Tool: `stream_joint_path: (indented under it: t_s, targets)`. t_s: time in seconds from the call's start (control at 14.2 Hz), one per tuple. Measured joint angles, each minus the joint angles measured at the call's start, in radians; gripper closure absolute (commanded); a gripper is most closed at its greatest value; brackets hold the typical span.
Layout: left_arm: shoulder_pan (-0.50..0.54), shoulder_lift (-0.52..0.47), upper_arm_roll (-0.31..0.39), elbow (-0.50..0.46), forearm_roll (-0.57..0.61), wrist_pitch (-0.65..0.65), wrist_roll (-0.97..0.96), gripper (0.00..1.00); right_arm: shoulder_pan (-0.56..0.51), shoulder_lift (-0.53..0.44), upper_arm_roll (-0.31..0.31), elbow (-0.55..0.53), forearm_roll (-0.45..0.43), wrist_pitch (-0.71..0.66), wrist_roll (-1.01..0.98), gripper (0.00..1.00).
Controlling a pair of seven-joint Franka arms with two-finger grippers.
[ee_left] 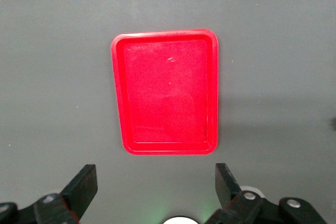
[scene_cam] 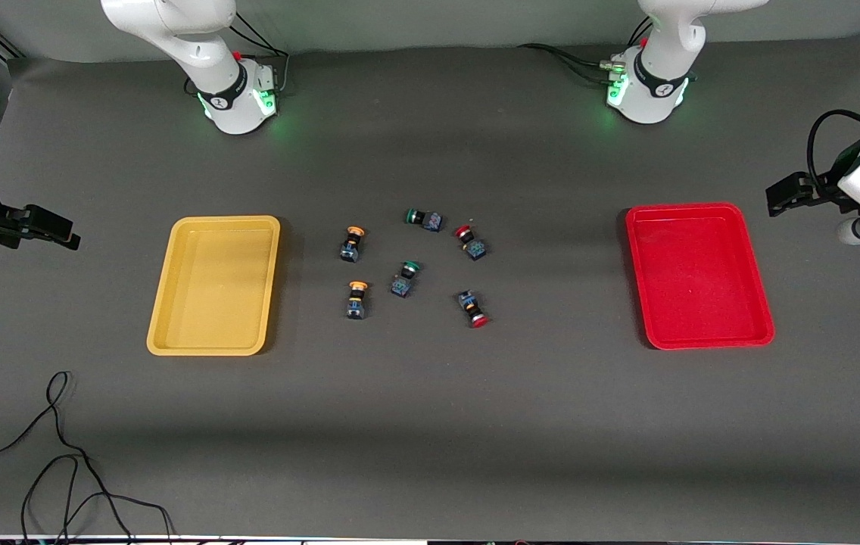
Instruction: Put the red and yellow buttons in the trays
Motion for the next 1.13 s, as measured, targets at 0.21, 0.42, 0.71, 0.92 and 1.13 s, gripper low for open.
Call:
stream_joint_path:
  t_s: [0.21, 0.42, 0.71, 0.92, 1.13]
  targets:
    - [0.0, 0.004, -0.001, 0.012, 0.0, -0.004, 0.0, 0.0, 0.0, 0.0, 0.0, 0.0, 0.0, -0.001, -0.001, 0.0]
    - [-0.001, 0.016, -0.005, 0.037, 0.0, -0.04, 0.001, 0.0, 0.016, 0.0, 0.004, -0.006, 0.001, -0.015, 0.001, 0.0]
    - [-0.003, 0.041, -0.013, 0.065, 0.0, -0.078, 0.001, 0.0, 0.186, -0.001, 0.009, -0.063, 0.016, 0.01, 0.187, 0.0]
    - [-0.014, 0.047, -0.022, 0.065, -0.001, -0.102, 0.001, 0.0, 0.366, -0.006, 0.015, -0.154, 0.032, 0.119, 0.437, 0.0]
    - [-0.068, 0.071, -0.028, 0.062, -0.005, -0.108, -0.026, 0.0, 0.544, -0.009, 0.017, -0.223, 0.033, 0.186, 0.679, 0.0]
